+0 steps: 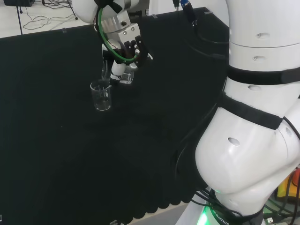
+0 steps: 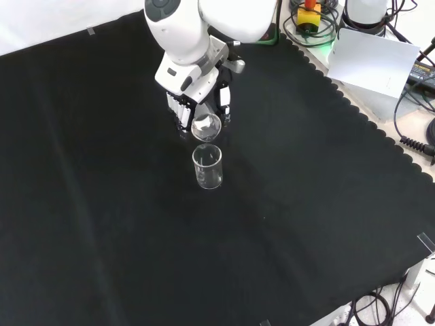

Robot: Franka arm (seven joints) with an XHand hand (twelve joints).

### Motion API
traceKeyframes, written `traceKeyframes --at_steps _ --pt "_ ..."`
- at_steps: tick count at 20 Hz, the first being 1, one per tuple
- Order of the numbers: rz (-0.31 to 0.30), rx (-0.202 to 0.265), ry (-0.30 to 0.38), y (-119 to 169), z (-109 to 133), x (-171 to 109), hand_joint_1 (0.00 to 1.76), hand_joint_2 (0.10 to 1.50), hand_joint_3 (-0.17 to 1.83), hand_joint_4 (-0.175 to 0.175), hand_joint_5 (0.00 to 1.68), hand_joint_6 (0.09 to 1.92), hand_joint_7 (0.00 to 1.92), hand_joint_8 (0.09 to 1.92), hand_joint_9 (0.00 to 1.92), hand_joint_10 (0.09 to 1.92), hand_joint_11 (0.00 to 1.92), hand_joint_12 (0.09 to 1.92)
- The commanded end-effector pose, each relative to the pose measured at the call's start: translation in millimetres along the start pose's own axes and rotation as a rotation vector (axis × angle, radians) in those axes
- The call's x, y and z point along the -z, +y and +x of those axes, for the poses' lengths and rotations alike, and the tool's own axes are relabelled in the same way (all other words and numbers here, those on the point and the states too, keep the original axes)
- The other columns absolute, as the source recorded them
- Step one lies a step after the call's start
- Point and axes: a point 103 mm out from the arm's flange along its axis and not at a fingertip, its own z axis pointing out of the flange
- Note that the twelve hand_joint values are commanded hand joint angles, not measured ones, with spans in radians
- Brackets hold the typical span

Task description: Pour the water from the handheld beaker into the one on the table.

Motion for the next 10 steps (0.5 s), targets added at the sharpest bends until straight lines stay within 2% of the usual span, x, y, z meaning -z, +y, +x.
traceKeyframes --at_steps 1,10 --pt "0.021 -0.001 -0.030 0.7 6.1 2.1 1.31 1.04 -0.17 -0.175 1.34 0.40 1.39 0.36 1.48 0.49 1.31 0.70" --pt "0.040 -0.013 -0.076 3.6 11.1 6.2 1.31 1.04 -0.17 -0.175 1.33 0.41 1.39 0.37 1.48 0.49 1.31 0.70"
